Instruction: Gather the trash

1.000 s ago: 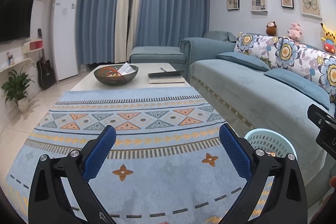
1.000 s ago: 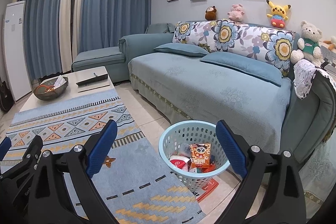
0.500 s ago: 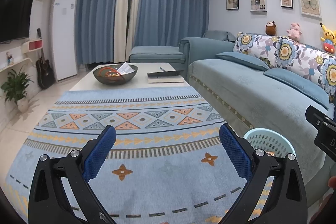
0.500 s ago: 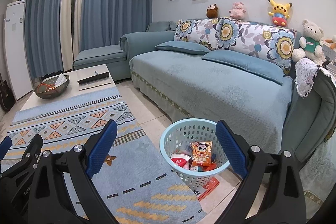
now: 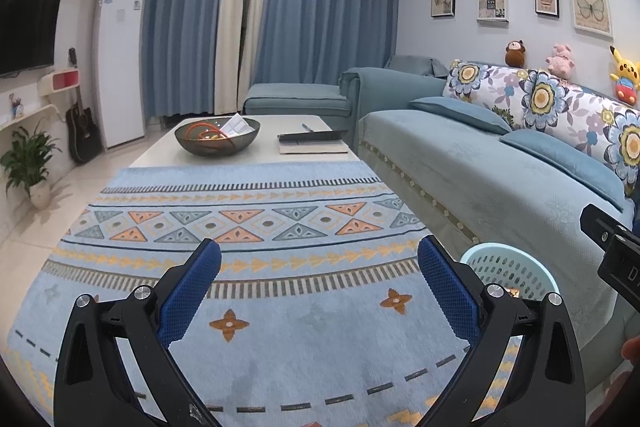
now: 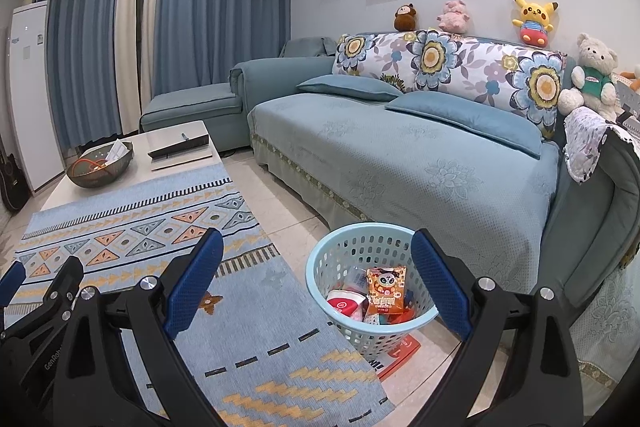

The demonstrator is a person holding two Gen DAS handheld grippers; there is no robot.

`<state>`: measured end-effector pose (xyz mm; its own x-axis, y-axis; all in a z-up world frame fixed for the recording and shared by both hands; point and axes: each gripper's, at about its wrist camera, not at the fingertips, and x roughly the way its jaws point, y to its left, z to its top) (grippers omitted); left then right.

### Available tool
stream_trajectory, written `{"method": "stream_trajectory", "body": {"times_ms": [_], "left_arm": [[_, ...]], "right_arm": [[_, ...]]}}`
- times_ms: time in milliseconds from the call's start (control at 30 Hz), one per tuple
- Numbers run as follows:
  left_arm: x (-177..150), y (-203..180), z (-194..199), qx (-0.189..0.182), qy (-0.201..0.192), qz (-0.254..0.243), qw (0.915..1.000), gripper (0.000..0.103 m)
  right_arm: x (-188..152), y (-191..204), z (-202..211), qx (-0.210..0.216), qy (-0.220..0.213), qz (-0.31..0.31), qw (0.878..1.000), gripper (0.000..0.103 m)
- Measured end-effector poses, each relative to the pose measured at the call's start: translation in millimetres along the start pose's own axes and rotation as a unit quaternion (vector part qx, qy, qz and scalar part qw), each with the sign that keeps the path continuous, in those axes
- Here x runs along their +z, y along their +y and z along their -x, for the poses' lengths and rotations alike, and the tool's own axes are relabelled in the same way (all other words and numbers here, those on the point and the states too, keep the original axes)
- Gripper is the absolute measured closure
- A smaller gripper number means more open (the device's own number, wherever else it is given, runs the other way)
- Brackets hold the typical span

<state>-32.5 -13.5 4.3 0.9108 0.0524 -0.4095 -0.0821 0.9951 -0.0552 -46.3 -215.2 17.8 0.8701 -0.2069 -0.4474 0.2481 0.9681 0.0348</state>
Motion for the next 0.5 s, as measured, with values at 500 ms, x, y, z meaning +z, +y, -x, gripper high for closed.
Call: {"method": "stream_trajectory", "body": {"times_ms": [500], "left_arm": [[-0.9,-3.3,0.3,-0.008,0.008,0.004,0.9999,0.008]], "right_arm": [[-2.4,-2.5,-4.5,0.003,0.003,0.004,1.0,0.013]]}}
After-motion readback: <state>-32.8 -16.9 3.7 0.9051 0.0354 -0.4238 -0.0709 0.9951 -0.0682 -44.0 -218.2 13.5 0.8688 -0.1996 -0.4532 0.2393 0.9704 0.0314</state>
